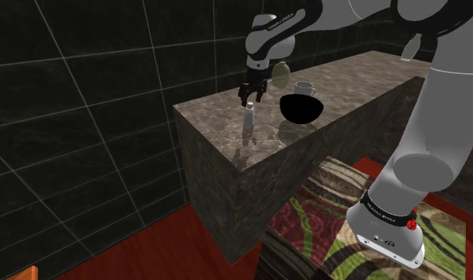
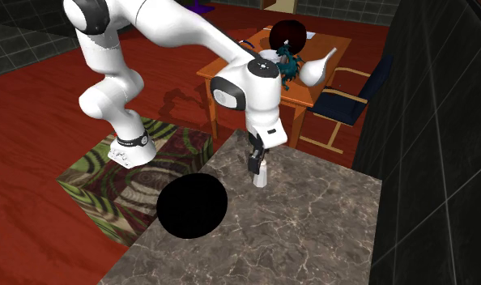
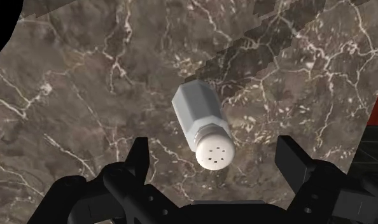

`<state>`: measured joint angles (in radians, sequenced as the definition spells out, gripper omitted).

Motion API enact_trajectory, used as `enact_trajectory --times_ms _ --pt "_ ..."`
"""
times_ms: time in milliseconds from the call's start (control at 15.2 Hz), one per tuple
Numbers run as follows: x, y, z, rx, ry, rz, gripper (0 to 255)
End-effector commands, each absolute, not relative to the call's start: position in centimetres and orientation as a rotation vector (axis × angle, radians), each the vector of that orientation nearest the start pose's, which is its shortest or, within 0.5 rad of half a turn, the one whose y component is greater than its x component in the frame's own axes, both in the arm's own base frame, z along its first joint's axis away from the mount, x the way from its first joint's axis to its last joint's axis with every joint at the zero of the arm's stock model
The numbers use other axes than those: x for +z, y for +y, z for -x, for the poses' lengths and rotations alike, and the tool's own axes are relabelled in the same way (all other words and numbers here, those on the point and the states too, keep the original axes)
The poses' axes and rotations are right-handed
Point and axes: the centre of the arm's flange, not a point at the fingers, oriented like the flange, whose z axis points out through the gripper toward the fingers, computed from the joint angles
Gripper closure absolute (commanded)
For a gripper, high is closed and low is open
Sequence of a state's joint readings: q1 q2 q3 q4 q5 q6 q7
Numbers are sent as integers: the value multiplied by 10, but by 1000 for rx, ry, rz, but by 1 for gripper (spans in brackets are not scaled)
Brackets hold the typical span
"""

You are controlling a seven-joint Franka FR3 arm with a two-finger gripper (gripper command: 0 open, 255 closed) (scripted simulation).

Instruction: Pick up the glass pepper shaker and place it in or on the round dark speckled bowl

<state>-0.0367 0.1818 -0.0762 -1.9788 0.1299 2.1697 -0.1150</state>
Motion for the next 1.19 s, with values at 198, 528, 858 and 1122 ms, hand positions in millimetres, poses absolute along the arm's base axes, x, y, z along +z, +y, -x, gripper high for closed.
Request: enact_trajectory --times_ms 198,528,858,1122 --pt "365 -60 -589 -32 105 3047 0" --pt "365 -60 -589 -32 105 3047 0" --pt "365 -60 -589 -32 105 3047 255" --pt "365 -60 -590 -32 105 3047 255"
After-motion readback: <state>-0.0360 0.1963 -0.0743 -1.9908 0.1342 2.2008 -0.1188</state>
